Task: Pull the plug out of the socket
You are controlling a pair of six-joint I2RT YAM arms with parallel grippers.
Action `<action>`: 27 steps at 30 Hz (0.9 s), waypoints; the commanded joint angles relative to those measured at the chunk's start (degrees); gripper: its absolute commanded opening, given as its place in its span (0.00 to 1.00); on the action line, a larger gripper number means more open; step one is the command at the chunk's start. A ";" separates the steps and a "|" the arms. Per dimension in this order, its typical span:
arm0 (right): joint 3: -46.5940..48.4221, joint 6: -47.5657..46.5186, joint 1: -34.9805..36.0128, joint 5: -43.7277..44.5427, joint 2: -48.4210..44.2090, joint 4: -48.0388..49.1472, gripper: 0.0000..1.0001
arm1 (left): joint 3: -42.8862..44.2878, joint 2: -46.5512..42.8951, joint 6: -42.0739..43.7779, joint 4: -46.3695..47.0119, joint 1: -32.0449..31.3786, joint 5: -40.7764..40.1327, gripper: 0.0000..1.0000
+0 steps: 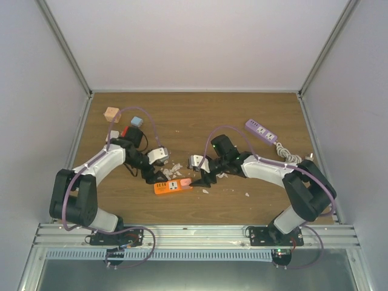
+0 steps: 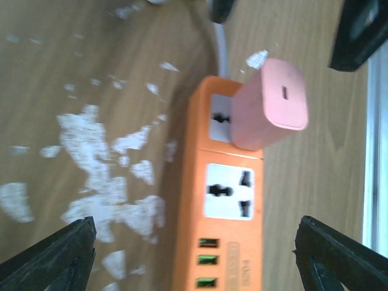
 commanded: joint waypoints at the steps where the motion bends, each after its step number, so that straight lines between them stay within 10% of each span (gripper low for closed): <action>1: -0.49 -1.01 1.24 0.49 1.89 0.51 0.74 | -4.43 -0.13 -5.76 7.08 -4.12 1.03 0.88; 27: 1.78 -0.24 4.95 3.38 5.98 0.92 0.34 | -9.17 7.95 -8.21 16.12 -8.87 -4.01 0.68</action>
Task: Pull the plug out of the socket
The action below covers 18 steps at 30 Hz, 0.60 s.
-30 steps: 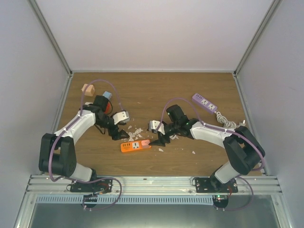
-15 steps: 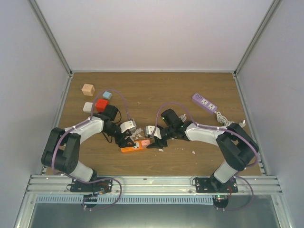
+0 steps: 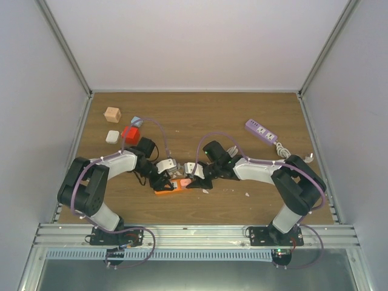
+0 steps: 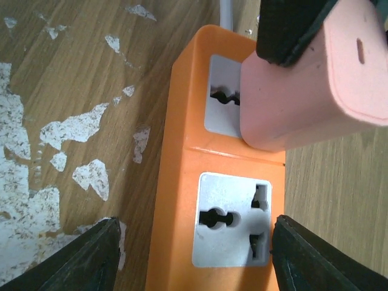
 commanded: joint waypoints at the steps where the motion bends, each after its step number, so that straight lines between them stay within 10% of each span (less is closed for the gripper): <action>1: 1.79 -0.03 0.53 -0.81 0.11 0.03 0.30 | -0.53 1.41 0.21 3.01 -1.09 -1.67 0.67; 18: 1.41 0.00 0.54 -4.54 -4.61 -0.13 0.05 | -3.58 3.87 -1.52 6.78 -7.71 -9.12 0.56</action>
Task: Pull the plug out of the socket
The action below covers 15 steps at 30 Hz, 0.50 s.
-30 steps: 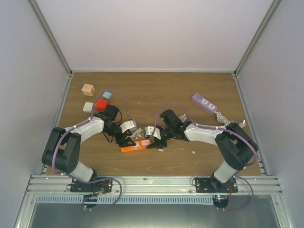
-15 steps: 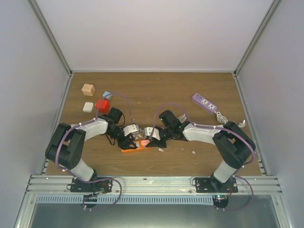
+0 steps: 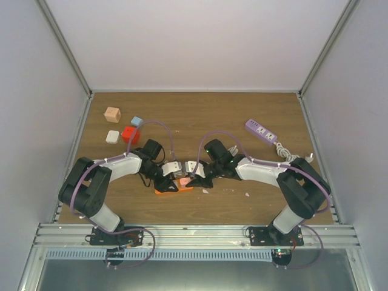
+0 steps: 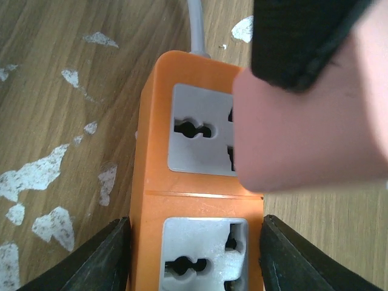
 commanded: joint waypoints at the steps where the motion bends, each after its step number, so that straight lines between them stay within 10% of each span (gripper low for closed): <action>1: 0.91 -0.13 0.53 -3.92 -2.58 1.04 0.05 | -2.70 3.49 0.21 2.76 -2.53 -8.42 0.55; 15: 1.45 1.67 -2.19 -6.28 -5.59 -0.88 0.04 | 2.28 -1.36 0.20 -1.82 -1.52 -0.14 0.65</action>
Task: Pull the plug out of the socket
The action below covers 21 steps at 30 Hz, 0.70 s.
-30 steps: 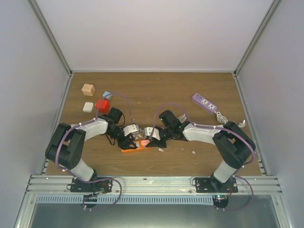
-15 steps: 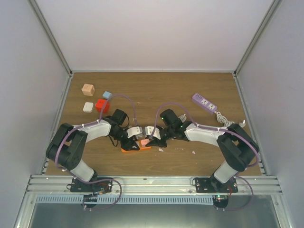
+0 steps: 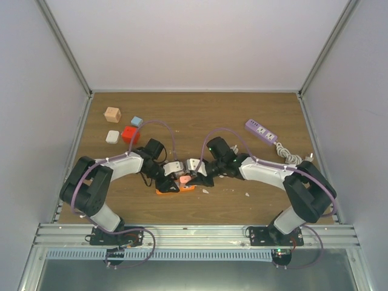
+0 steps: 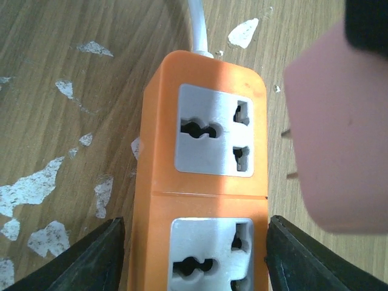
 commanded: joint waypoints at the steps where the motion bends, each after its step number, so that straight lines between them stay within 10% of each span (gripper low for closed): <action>1: 1.43 1.92 -2.21 -3.56 -2.78 -0.66 0.04 | 1.68 -3.39 0.10 -1.51 -0.23 0.06 0.68; 10: 1.87 13.13 -11.28 -11.09 -5.38 3.54 0.04 | 7.06 -14.53 -5.05 0.59 1.72 1.29 0.88; 21: 0.58 47.75 -18.00 -7.51 -8.16 18.08 0.01 | 11.15 -19.78 -8.18 8.01 -0.17 -7.62 0.91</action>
